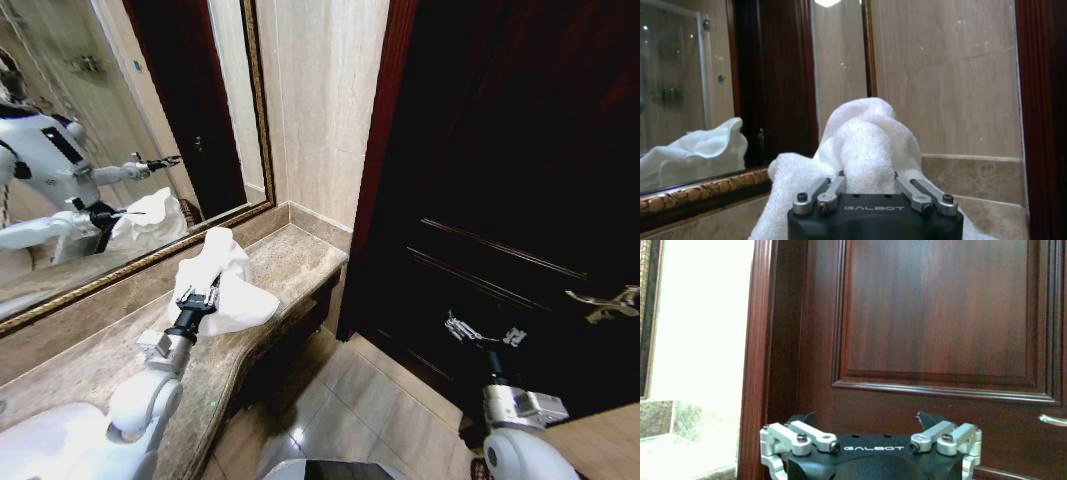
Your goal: Discard the used towel into the hamper.
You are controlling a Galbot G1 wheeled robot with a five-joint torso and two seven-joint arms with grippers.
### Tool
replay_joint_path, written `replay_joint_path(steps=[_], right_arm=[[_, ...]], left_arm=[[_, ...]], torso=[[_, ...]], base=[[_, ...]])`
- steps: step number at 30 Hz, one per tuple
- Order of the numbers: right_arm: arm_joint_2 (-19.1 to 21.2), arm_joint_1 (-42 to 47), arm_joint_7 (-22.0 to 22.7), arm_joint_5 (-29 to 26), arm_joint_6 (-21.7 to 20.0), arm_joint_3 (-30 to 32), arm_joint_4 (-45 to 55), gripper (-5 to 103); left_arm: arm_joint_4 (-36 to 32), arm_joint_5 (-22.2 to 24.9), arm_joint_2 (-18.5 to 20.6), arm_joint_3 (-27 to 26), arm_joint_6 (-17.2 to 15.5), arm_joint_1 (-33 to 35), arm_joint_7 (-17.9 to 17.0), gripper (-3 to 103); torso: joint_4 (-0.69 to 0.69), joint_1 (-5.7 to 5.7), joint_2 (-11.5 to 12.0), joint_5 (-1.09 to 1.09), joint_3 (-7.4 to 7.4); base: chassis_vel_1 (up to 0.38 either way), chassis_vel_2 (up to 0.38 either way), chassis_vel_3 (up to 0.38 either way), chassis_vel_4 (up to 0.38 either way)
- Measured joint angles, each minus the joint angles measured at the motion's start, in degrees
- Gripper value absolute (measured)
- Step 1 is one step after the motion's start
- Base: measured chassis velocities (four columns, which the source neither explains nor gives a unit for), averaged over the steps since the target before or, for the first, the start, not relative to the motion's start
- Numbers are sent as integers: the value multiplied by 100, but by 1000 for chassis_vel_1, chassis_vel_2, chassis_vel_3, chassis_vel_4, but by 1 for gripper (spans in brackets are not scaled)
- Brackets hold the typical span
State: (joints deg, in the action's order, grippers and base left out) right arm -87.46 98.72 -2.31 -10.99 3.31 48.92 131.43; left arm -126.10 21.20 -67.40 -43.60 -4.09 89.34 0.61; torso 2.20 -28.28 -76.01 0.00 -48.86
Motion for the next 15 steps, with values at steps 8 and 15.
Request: replay_joint_path(steps=[8, 15], right_arm=[[-84, 87, -7, 23, 88, 13, 4, 100], [-113, 157, -34, 61, 217, 9, -84, 100]], left_arm=[[24, -110, -36, 141, 55, 7, 0, 24], [6, -198, -92, 207, 62, -5, 6, 24]], torso=[[0, 0, 0, 0, 0], [0, 0, 0, 0, 0]], base=[[0, 0, 0, 0], [44, -32, -36, 36]])
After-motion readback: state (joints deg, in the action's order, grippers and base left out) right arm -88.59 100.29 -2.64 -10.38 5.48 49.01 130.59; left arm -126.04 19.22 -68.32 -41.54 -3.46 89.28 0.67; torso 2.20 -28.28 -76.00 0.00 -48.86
